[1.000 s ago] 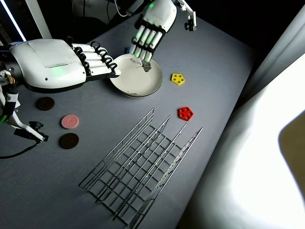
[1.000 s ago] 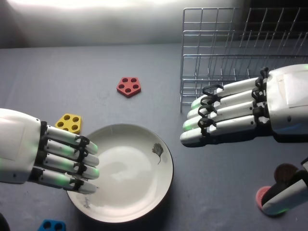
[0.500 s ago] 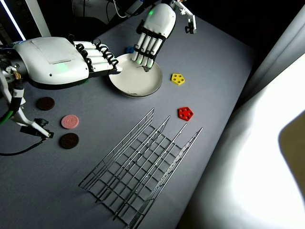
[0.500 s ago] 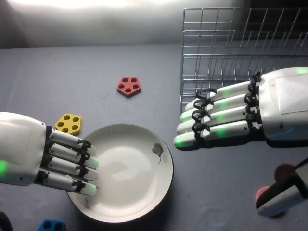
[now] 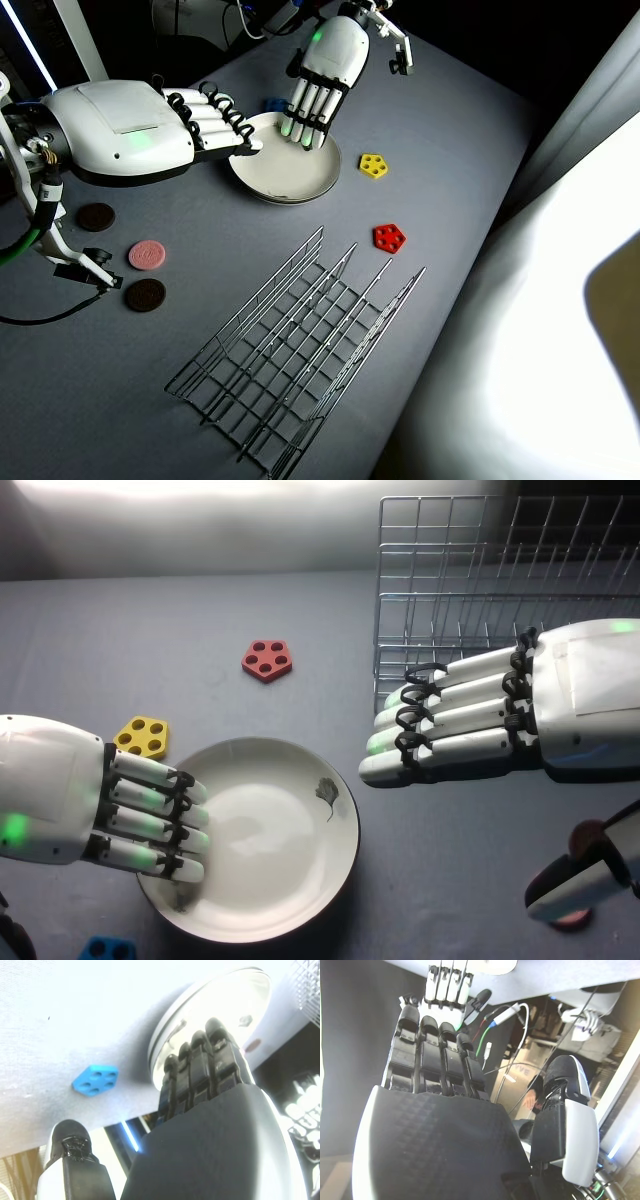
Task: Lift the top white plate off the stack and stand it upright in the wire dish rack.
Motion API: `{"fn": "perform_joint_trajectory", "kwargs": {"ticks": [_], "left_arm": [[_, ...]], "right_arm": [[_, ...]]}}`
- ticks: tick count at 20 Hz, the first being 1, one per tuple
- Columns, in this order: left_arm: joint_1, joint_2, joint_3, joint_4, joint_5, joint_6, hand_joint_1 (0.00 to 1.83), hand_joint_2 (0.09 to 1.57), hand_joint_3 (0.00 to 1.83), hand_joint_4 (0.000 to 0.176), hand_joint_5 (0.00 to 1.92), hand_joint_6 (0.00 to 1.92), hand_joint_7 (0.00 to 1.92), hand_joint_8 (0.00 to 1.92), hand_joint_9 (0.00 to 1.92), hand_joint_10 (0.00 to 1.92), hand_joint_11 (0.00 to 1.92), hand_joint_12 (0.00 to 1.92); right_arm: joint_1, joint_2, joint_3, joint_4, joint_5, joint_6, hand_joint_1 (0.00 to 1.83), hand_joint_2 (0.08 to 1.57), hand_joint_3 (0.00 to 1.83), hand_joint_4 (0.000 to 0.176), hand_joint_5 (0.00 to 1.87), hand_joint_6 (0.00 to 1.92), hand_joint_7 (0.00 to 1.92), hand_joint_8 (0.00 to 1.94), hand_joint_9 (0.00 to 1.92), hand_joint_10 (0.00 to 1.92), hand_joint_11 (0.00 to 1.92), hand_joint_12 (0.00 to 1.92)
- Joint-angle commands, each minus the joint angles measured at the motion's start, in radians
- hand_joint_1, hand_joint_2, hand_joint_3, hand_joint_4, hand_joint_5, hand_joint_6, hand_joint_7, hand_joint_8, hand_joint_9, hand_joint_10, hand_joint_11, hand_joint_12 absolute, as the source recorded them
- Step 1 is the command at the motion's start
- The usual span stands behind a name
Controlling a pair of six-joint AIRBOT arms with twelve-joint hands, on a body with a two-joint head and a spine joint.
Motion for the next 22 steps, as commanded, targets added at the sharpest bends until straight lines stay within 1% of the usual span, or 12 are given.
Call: {"fn": "perform_joint_trajectory", "kwargs": {"ticks": [1, 3, 4, 6, 7, 11, 12, 13, 16, 18, 19, 22], "left_arm": [[-0.014, -0.006, -0.006, -0.039, -0.035, -0.003, 0.20, 0.94, 0.00, 0.000, 0.10, 0.00, 0.10, 0.00, 0.10, 0.00, 0.00, 0.35], [0.005, -0.009, -0.006, -0.028, -0.025, -0.011, 0.25, 0.93, 0.00, 0.000, 0.10, 0.00, 0.11, 0.00, 0.11, 0.00, 0.01, 0.37], [0.013, -0.011, -0.006, -0.016, -0.019, -0.021, 0.24, 0.93, 0.00, 0.000, 0.10, 0.00, 0.12, 0.00, 0.11, 0.00, 0.00, 0.38], [0.021, -0.014, -0.005, -0.006, -0.017, -0.036, 0.24, 0.94, 0.00, 0.000, 0.09, 0.00, 0.11, 0.00, 0.11, 0.00, 0.00, 0.36], [0.024, -0.015, -0.004, -0.005, -0.016, -0.044, 0.25, 0.93, 0.00, 0.000, 0.10, 0.00, 0.12, 0.00, 0.12, 0.00, 0.00, 0.40], [0.027, -0.020, 0.000, -0.001, -0.012, -0.046, 0.26, 0.94, 0.00, 0.000, 0.10, 0.00, 0.13, 0.00, 0.13, 0.00, 0.00, 0.39], [0.027, -0.021, -0.001, -0.001, -0.012, -0.046, 0.30, 0.94, 0.00, 0.000, 0.08, 0.00, 0.12, 0.00, 0.12, 0.00, 0.00, 0.33], [0.027, -0.021, -0.002, -0.001, -0.012, -0.048, 0.31, 0.93, 0.00, 0.000, 0.11, 0.00, 0.15, 0.00, 0.15, 0.00, 0.03, 0.37], [0.023, -0.027, -0.008, -0.052, -0.019, -0.065, 0.30, 0.92, 0.00, 0.000, 0.14, 0.00, 0.17, 0.00, 0.18, 0.00, 0.03, 0.45], [0.021, -0.042, -0.014, -0.097, -0.012, -0.073, 0.27, 0.94, 0.00, 0.000, 0.08, 0.00, 0.11, 0.00, 0.11, 0.00, 0.00, 0.40], [0.019, -0.051, -0.023, -0.118, -0.007, -0.073, 0.27, 0.94, 0.00, 0.000, 0.09, 0.01, 0.11, 0.00, 0.11, 0.00, 0.00, 0.40], [0.014, -0.072, -0.067, -0.153, 0.014, -0.073, 0.29, 0.92, 0.00, 0.000, 0.11, 0.00, 0.13, 0.00, 0.13, 0.00, 0.01, 0.43]], "right_arm": [[0.004, 0.009, 0.003, 0.073, 0.062, 0.000, 0.33, 1.05, 0.00, 0.000, 0.09, 0.01, 0.13, 0.01, 0.14, 0.01, 0.10, 0.24], [0.004, 0.007, 0.009, 0.074, 0.063, 0.000, 0.36, 1.04, 0.00, 0.000, 0.10, 0.01, 0.12, 0.00, 0.14, 0.00, 0.08, 0.23], [0.003, 0.007, 0.012, 0.075, 0.065, 0.000, 0.31, 1.05, 0.00, 0.000, 0.09, 0.00, 0.11, 0.00, 0.13, 0.00, 0.07, 0.23], [0.001, 0.006, 0.015, 0.080, 0.070, 0.000, 0.31, 1.05, 0.00, 0.000, 0.07, 0.00, 0.10, 0.00, 0.12, 0.00, 0.07, 0.22], [0.001, 0.006, 0.018, 0.080, 0.074, -0.001, 0.36, 1.04, 0.00, 0.000, 0.09, 0.01, 0.11, 0.00, 0.13, 0.00, 0.07, 0.22], [-0.004, 0.005, 0.026, 0.080, 0.082, -0.014, 0.32, 1.06, 0.00, 0.000, 0.07, 0.00, 0.09, 0.00, 0.10, 0.00, 0.05, 0.21], [-0.004, 0.004, 0.027, 0.080, 0.082, -0.016, 0.35, 1.05, 0.00, 0.000, 0.11, 0.00, 0.14, 0.00, 0.15, 0.01, 0.09, 0.23], [-0.003, 0.004, 0.028, 0.081, 0.082, -0.016, 0.32, 1.06, 0.00, 0.000, 0.12, 0.00, 0.14, 0.00, 0.16, 0.01, 0.10, 0.23], [0.002, 0.003, 0.029, 0.083, 0.082, -0.016, 0.21, 1.06, 0.00, 0.000, 0.10, 0.00, 0.12, 0.00, 0.14, 0.00, 0.10, 0.23], [0.003, 0.000, 0.033, 0.089, 0.082, -0.016, 0.19, 1.06, 0.00, 0.000, 0.11, 0.00, 0.14, 0.01, 0.15, 0.00, 0.11, 0.23], [0.004, -0.001, 0.034, 0.090, 0.082, -0.016, 0.22, 1.06, 0.00, 0.000, 0.10, 0.00, 0.11, 0.00, 0.12, 0.00, 0.09, 0.22], [0.004, -0.015, 0.046, 0.093, 0.082, -0.016, 0.19, 1.08, 0.01, 0.000, 0.09, 0.00, 0.12, 0.00, 0.13, 0.00, 0.09, 0.22]]}}
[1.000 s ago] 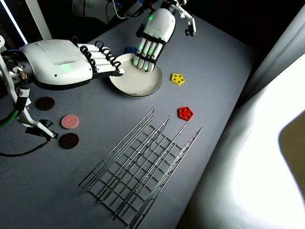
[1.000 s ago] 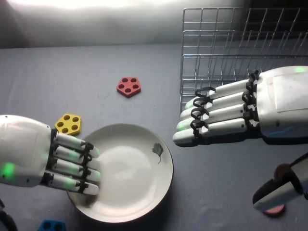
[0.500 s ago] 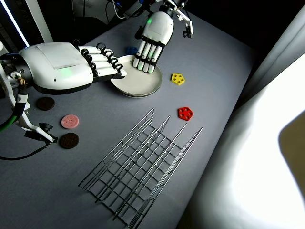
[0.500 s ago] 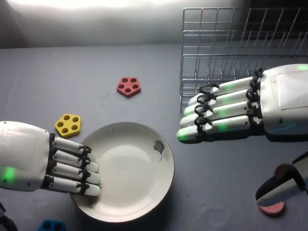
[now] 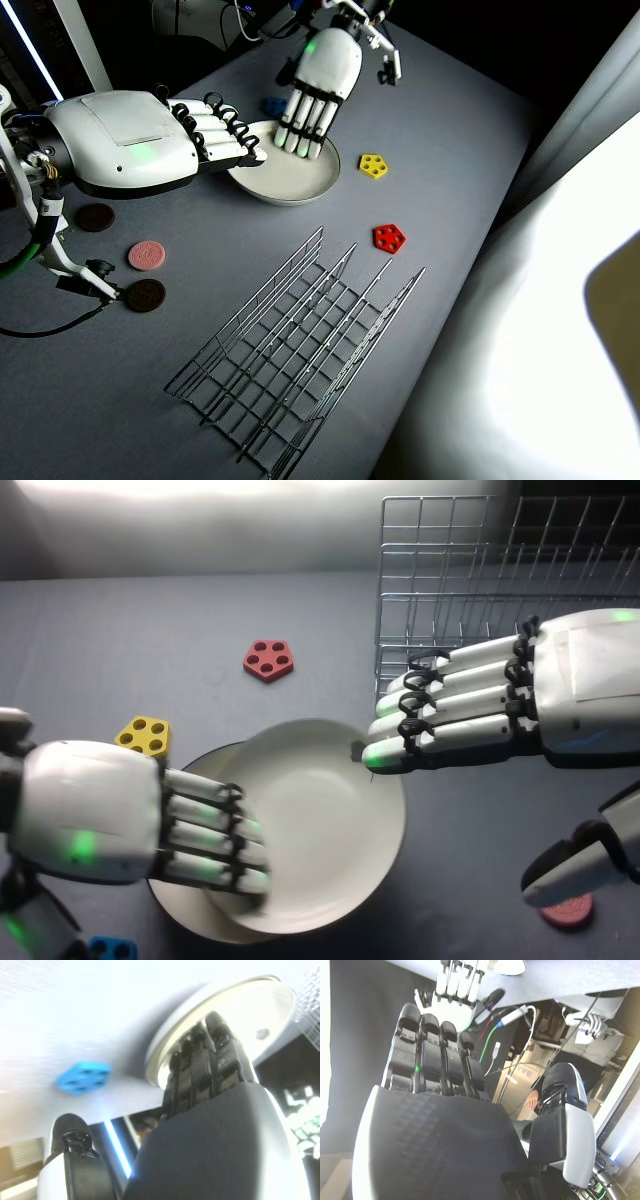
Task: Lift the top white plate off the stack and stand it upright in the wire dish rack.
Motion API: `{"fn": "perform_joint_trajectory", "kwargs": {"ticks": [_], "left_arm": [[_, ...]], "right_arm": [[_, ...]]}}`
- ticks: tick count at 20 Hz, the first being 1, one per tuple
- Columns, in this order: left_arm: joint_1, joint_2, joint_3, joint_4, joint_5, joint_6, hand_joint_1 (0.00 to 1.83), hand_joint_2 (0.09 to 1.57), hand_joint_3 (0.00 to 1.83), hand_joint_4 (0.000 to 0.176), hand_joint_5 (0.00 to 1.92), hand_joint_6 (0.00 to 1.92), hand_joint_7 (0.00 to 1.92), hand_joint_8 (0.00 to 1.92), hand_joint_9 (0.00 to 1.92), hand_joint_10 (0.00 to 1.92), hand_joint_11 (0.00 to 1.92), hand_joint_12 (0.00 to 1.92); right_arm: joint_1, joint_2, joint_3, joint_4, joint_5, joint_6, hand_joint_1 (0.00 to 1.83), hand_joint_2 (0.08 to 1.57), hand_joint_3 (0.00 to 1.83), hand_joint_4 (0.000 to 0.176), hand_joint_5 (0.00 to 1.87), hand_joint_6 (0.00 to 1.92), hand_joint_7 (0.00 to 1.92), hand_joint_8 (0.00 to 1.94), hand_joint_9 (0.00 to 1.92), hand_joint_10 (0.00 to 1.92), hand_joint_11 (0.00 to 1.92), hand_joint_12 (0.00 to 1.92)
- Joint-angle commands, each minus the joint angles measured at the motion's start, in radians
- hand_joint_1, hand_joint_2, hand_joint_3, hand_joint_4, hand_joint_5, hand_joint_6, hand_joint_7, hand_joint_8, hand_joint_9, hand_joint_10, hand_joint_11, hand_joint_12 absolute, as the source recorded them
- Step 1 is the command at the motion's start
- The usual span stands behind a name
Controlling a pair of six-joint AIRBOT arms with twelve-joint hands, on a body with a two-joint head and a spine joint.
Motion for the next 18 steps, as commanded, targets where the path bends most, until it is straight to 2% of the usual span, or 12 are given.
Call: {"fn": "perform_joint_trajectory", "kwargs": {"ticks": [1, 5, 9, 11, 18], "left_arm": [[-0.017, -0.015, -0.022, -0.037, -0.037, 0.000, 0.29, 0.92, 0.00, 0.000, 0.11, 0.00, 0.13, 0.00, 0.13, 0.00, 0.01, 0.43], [-0.019, -0.040, -0.048, -0.029, -0.008, 0.000, 0.30, 0.92, 0.00, 0.000, 0.12, 0.00, 0.13, 0.00, 0.13, 0.00, 0.02, 0.45], [-0.020, -0.043, -0.043, -0.026, -0.008, 0.001, 0.29, 0.92, 0.00, 0.000, 0.13, 0.01, 0.15, 0.01, 0.15, 0.01, 0.03, 0.47], [-0.020, -0.043, -0.042, -0.029, -0.010, 0.001, 0.30, 0.94, 0.00, 0.000, 0.07, 0.00, 0.09, 0.00, 0.09, 0.00, 0.00, 0.37], [-0.020, -0.043, -0.036, -0.028, -0.014, 0.001, 0.28, 0.93, 0.00, 0.000, 0.12, 0.01, 0.14, 0.01, 0.15, 0.01, 0.03, 0.44]], "right_arm": [[0.009, 0.002, 0.007, 0.073, 0.062, 0.003, 0.19, 1.08, 0.01, 0.000, 0.09, 0.00, 0.12, 0.00, 0.13, 0.00, 0.09, 0.22], [0.006, -0.023, 0.037, 0.093, 0.055, 0.003, 0.16, 1.08, 0.00, 0.000, 0.06, 0.00, 0.10, 0.00, 0.13, 0.00, 0.09, 0.21], [0.006, -0.044, 0.044, 0.084, 0.054, 0.003, 0.25, 1.06, 0.00, 0.000, 0.11, 0.01, 0.14, 0.01, 0.16, 0.01, 0.10, 0.22], [0.003, -0.063, 0.056, 0.079, 0.053, 0.003, 0.23, 1.06, 0.00, 0.000, 0.10, 0.01, 0.13, 0.00, 0.15, 0.00, 0.10, 0.22], [-0.039, -0.150, 0.139, 0.098, 0.032, 0.003, 0.19, 1.07, 0.00, 0.000, 0.07, 0.00, 0.10, 0.00, 0.12, 0.01, 0.09, 0.22]]}}
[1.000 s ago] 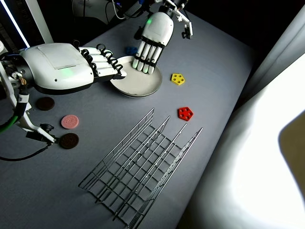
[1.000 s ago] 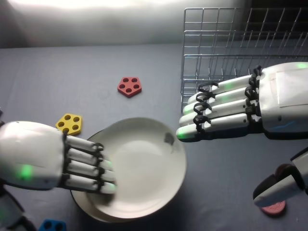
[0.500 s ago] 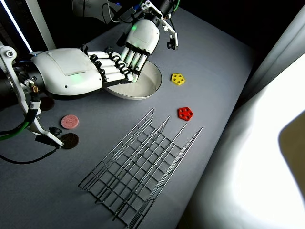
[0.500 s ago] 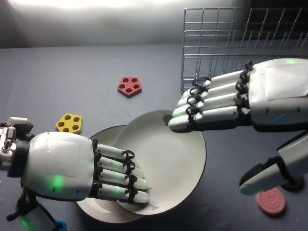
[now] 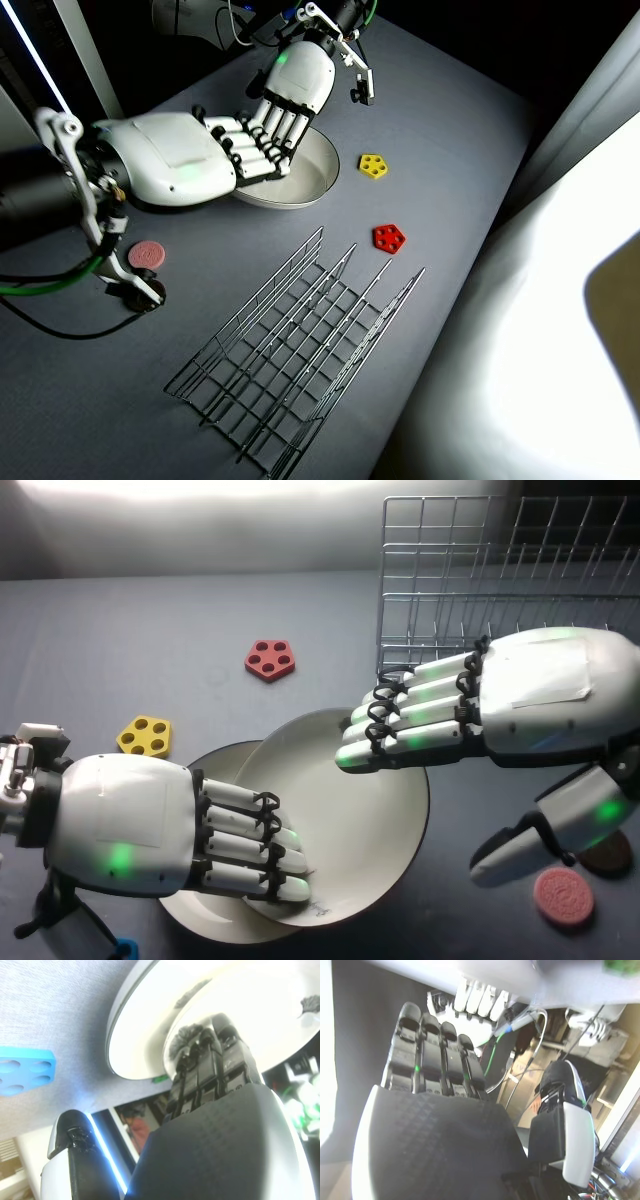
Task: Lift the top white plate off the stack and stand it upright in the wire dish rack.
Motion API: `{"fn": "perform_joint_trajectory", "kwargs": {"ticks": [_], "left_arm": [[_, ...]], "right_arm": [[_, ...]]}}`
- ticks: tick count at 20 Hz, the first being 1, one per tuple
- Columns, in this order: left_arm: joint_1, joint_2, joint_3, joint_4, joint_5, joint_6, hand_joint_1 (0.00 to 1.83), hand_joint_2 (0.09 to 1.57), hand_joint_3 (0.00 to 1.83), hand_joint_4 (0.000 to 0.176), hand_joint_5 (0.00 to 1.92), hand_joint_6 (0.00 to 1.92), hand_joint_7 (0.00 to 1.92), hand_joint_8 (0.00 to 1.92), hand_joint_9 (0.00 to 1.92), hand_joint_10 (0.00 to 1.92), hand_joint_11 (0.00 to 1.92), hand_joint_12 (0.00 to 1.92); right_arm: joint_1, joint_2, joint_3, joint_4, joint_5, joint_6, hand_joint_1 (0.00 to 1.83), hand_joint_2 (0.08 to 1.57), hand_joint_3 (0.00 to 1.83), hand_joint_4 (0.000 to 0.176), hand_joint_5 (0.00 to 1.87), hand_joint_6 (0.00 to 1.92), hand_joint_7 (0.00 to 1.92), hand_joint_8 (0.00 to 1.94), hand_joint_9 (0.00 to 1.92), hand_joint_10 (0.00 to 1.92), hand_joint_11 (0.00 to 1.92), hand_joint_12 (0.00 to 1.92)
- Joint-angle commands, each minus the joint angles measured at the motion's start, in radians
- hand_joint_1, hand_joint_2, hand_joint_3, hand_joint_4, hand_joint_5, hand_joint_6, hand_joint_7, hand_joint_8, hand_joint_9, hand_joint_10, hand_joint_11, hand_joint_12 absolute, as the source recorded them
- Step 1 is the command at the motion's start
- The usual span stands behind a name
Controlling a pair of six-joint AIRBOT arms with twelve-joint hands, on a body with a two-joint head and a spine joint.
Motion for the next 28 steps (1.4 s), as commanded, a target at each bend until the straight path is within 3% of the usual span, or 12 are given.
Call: {"fn": "perform_joint_trajectory", "kwargs": {"ticks": [1, 3, 7, 10, 11, 12, 13, 18, 28], "left_arm": [[-0.016, -0.013, -0.008, -0.016, -0.036, 0.001, 0.29, 0.93, 0.00, 0.000, 0.13, 0.01, 0.15, 0.01, 0.15, 0.01, 0.03, 0.45], [-0.016, -0.013, -0.009, -0.017, -0.036, 0.000, 0.30, 0.91, 0.00, 0.000, 0.15, 0.00, 0.17, 0.00, 0.17, 0.00, 0.05, 0.47], [-0.016, -0.015, -0.001, -0.025, -0.037, -0.001, 0.30, 0.92, 0.00, 0.000, 0.11, 0.00, 0.13, 0.00, 0.13, 0.00, 0.01, 0.46], [-0.018, -0.017, 0.000, -0.025, -0.036, 0.000, 0.30, 0.92, 0.00, 0.000, 0.11, 0.00, 0.12, 0.00, 0.12, 0.00, 0.01, 0.47], [-0.018, -0.018, 0.000, -0.025, -0.034, -0.001, 0.31, 0.91, 0.00, 0.000, 0.13, 0.01, 0.15, 0.01, 0.15, 0.01, 0.03, 0.48], [-0.018, -0.018, 0.000, -0.025, -0.034, -0.001, 0.31, 0.91, 0.00, 0.000, 0.13, 0.01, 0.15, 0.01, 0.15, 0.01, 0.03, 0.48], [-0.018, -0.019, 0.001, -0.026, -0.034, -0.001, 0.28, 0.92, 0.00, 0.000, 0.11, 0.00, 0.13, 0.00, 0.13, 0.00, 0.02, 0.47], [-0.018, -0.020, 0.002, -0.026, -0.033, -0.001, 0.31, 0.93, 0.00, 0.000, 0.12, 0.00, 0.14, 0.01, 0.15, 0.01, 0.01, 0.48], [-0.018, -0.020, 0.003, -0.028, -0.031, -0.001, 0.27, 0.93, 0.00, 0.000, 0.13, 0.00, 0.14, 0.00, 0.14, 0.00, 0.01, 0.46]], "right_arm": [[-0.002, -0.001, 0.009, 0.079, 0.062, 0.004, 0.19, 1.07, 0.00, 0.000, 0.07, 0.00, 0.10, 0.01, 0.13, 0.01, 0.10, 0.22], [-0.035, -0.020, 0.043, 0.103, 0.062, 0.004, 0.28, 1.09, 0.01, 0.000, 0.07, 0.00, 0.08, 0.00, 0.12, 0.00, 0.09, 0.22], [-0.049, -0.065, 0.074, 0.074, 0.059, -0.011, 0.65, 1.17, 0.01, 0.000, 0.00, 0.00, 0.00, 0.00, 0.03, 0.00, 0.01, 0.19], [-0.053, -0.078, 0.077, 0.065, 0.059, -0.075, 0.67, 1.18, 0.01, 0.000, 0.00, 0.00, 0.00, 0.00, 0.02, 0.00, 0.00, 0.18], [-0.053, -0.083, 0.081, 0.064, 0.059, -0.076, 0.86, 1.16, 0.00, 0.000, 0.00, 0.00, 0.00, 0.00, 0.01, 0.00, 0.00, 0.16], [-0.053, -0.087, 0.084, 0.066, 0.059, -0.076, 0.86, 1.16, 0.00, 0.000, 0.00, 0.00, 0.00, 0.00, 0.01, 0.00, 0.00, 0.16], [-0.053, -0.091, 0.085, 0.068, 0.059, -0.076, 1.10, 1.17, 0.00, 0.000, 0.00, 0.00, 0.00, 0.00, 0.01, 0.00, 0.03, 0.18], [-0.053, -0.100, 0.072, 0.064, 0.059, -0.076, 1.27, 1.07, 0.00, 0.000, 0.00, 0.00, 0.00, 0.00, 0.07, 0.00, 0.07, 0.24], [-0.069, -0.130, 0.026, 0.052, 0.048, -0.078, 1.32, 1.06, 0.00, 0.000, 0.02, 0.00, 0.03, 0.00, 0.06, 0.00, 0.04, 0.30]]}}
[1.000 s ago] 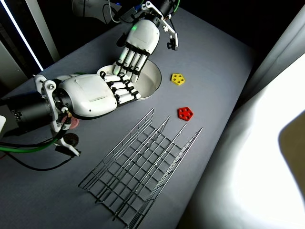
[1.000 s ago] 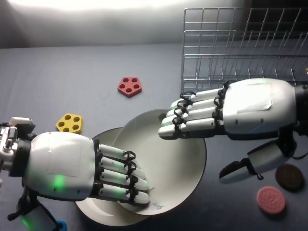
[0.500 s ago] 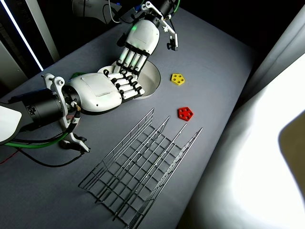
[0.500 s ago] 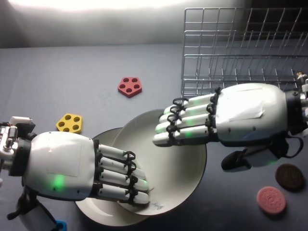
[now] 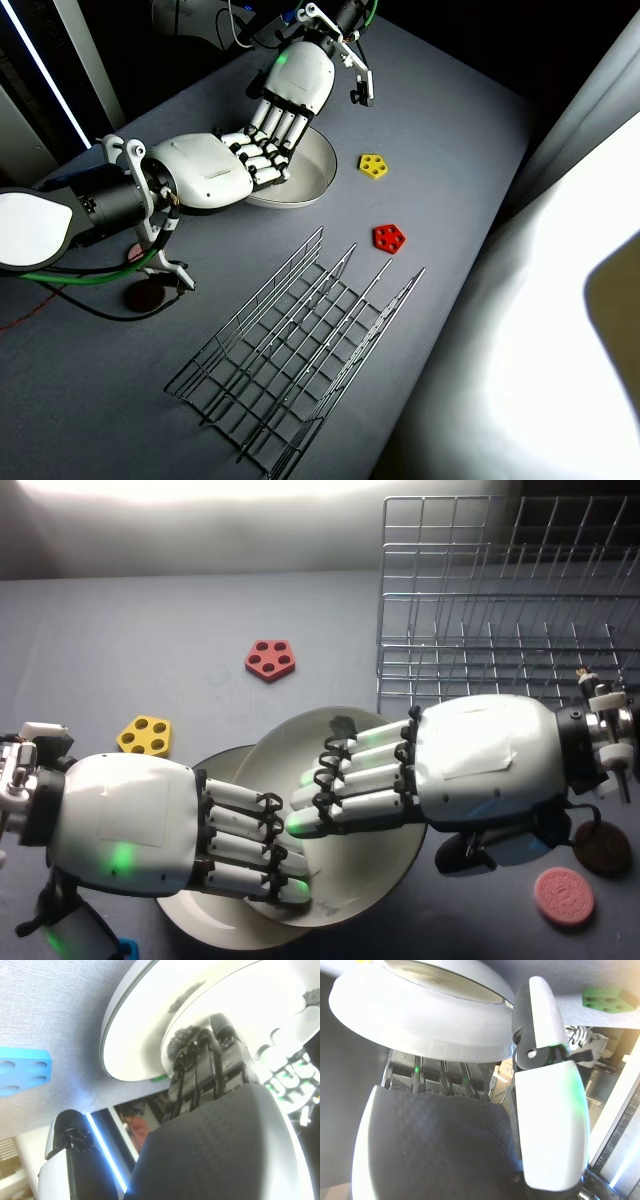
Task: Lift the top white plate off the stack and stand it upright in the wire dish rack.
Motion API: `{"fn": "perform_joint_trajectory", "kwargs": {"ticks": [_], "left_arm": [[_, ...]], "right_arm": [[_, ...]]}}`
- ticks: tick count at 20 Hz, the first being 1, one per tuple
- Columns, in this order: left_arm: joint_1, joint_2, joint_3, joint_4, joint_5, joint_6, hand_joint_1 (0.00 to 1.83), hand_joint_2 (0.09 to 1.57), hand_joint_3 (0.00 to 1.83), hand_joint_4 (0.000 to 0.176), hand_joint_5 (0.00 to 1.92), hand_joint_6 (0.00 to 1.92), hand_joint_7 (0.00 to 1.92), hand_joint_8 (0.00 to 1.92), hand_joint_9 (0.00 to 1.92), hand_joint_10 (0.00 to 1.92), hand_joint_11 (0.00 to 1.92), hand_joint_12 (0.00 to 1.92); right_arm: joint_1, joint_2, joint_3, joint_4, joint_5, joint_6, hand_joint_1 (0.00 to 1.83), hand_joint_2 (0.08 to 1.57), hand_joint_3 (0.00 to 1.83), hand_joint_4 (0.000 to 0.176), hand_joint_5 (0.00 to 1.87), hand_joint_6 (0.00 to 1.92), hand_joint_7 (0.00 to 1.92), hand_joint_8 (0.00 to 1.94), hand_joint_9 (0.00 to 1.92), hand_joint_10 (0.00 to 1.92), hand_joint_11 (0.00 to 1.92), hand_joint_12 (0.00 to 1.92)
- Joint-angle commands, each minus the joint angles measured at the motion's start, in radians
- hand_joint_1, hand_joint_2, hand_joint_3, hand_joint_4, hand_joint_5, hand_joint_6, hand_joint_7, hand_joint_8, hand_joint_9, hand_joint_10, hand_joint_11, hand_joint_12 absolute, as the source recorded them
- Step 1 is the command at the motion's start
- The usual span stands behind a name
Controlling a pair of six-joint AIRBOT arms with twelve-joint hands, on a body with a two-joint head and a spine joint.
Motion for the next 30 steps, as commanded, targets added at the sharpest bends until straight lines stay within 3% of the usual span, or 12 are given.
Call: {"fn": "perform_joint_trajectory", "kwargs": {"ticks": [1, 7, 11, 13, 16, 17, 18, 19, 20, 21, 24, 30], "left_arm": [[-0.014, -0.013, -0.004, -0.025, -0.023, -0.001, 0.27, 0.93, 0.00, 0.000, 0.13, 0.00, 0.14, 0.00, 0.14, 0.00, 0.01, 0.46], [-0.014, -0.014, -0.004, -0.025, -0.022, -0.001, 0.27, 0.93, 0.00, 0.000, 0.14, 0.00, 0.15, 0.00, 0.14, 0.00, 0.01, 0.46], [-0.014, -0.014, -0.004, -0.025, -0.022, -0.001, 0.27, 0.94, 0.00, 0.000, 0.13, 0.00, 0.15, 0.01, 0.14, 0.01, 0.01, 0.44], [-0.014, -0.014, -0.005, -0.026, -0.022, -0.001, 0.28, 0.94, 0.00, 0.000, 0.12, 0.00, 0.14, 0.00, 0.14, 0.01, 0.02, 0.44], [-0.014, -0.014, -0.004, -0.026, -0.022, -0.001, 0.25, 0.94, 0.00, 0.000, 0.11, 0.00, 0.14, 0.00, 0.14, 0.00, 0.00, 0.44], [-0.014, -0.014, -0.004, -0.026, -0.022, -0.001, 0.27, 0.94, 0.00, 0.000, 0.12, 0.01, 0.14, 0.00, 0.13, 0.00, 0.00, 0.44], [-0.014, -0.014, -0.004, -0.026, -0.022, -0.001, 0.28, 0.94, 0.00, 0.000, 0.11, 0.00, 0.13, 0.00, 0.12, 0.00, 0.00, 0.42], [-0.014, -0.014, -0.004, -0.027, -0.022, -0.001, 0.30, 0.94, 0.00, 0.000, 0.11, 0.00, 0.13, 0.00, 0.13, 0.00, 0.00, 0.41], [-0.014, -0.014, -0.004, -0.031, -0.023, -0.001, 0.29, 0.95, 0.00, 0.000, 0.08, 0.00, 0.10, 0.00, 0.10, 0.00, 0.00, 0.34], [-0.014, -0.013, -0.003, -0.036, -0.025, -0.002, 0.30, 0.95, 0.00, 0.000, 0.08, 0.00, 0.09, 0.00, 0.09, 0.00, 0.00, 0.32], [-0.019, -0.009, 0.006, -0.063, -0.036, -0.014, 0.31, 0.95, 0.00, 0.000, 0.08, 0.00, 0.09, 0.00, 0.08, 0.00, 0.00, 0.30], [-0.047, 0.015, 0.061, -0.125, -0.076, -0.039, 0.26, 0.95, 0.00, 0.000, 0.05, 0.00, 0.05, 0.00, 0.06, 0.00, 0.00, 0.32]], "right_arm": [[-0.004, 0.008, -0.004, 0.049, 0.068, -0.009, 1.33, 1.06, 0.00, 0.000, 0.02, 0.00, 0.03, 0.00, 0.06, 0.00, 0.04, 0.31], [-0.013, 0.008, 0.011, 0.053, 0.068, -0.017, 1.35, 1.09, 0.01, 0.000, 0.05, 0.01, 0.03, 0.01, 0.08, 0.01, 0.05, 0.33], [-0.012, 0.008, 0.010, 0.054, 0.068, -0.017, 1.45, 1.07, 0.00, 0.000, 0.19, 0.01, 0.16, 0.00, 0.21, 0.01, 0.10, 0.45], [-0.012, 0.008, 0.010, 0.054, 0.068, -0.017, 1.46, 1.11, 0.00, 0.000, 0.30, 0.00, 0.30, 0.01, 0.35, 0.01, 0.25, 0.48], [-0.012, 0.008, 0.011, 0.054, 0.068, -0.017, 1.53, 1.11, 0.00, 0.000, 0.58, 0.01, 0.60, 0.01, 0.68, 0.01, 0.67, 0.38], [-0.012, 0.008, 0.010, 0.054, 0.068, -0.017, 1.77, 1.05, 0.01, 0.000, 0.67, 0.01, 0.69, 0.01, 0.78, 0.02, 0.74, 1.20], [-0.012, 0.008, 0.008, 0.054, 0.068, -0.017, 1.82, 1.05, 0.00, 0.000, 0.73, 0.01, 0.76, 0.01, 0.83, 0.02, 0.73, 1.39], [-0.012, 0.008, 0.006, 0.054, 0.068, -0.017, 1.76, 1.02, 0.07, 0.000, 0.83, 0.02, 0.87, 0.02, 0.82, 0.85, 0.86, 1.44], [-0.012, 0.007, 0.003, 0.056, 0.068, -0.017, 1.54, 1.12, 0.01, 0.000, 0.77, 1.03, 0.85, 0.74, 0.87, 1.03, 0.93, 1.43], [-0.012, 0.007, 0.000, 0.059, 0.068, -0.017, 1.50, 1.11, 0.00, 0.000, 0.81, 1.17, 0.89, 0.83, 0.93, 1.00, 0.95, 1.42], [-0.012, 0.007, -0.012, 0.060, 0.068, -0.017, 1.50, 1.05, 0.00, 0.000, 0.94, 1.00, 1.07, 0.63, 1.12, 0.69, 1.01, 1.31], [0.048, 0.007, -0.036, 0.060, 0.069, -0.017, 1.49, 1.07, 0.00, 0.000, 0.91, 1.08, 1.07, 0.61, 1.06, 0.77, 0.98, 1.34]]}}
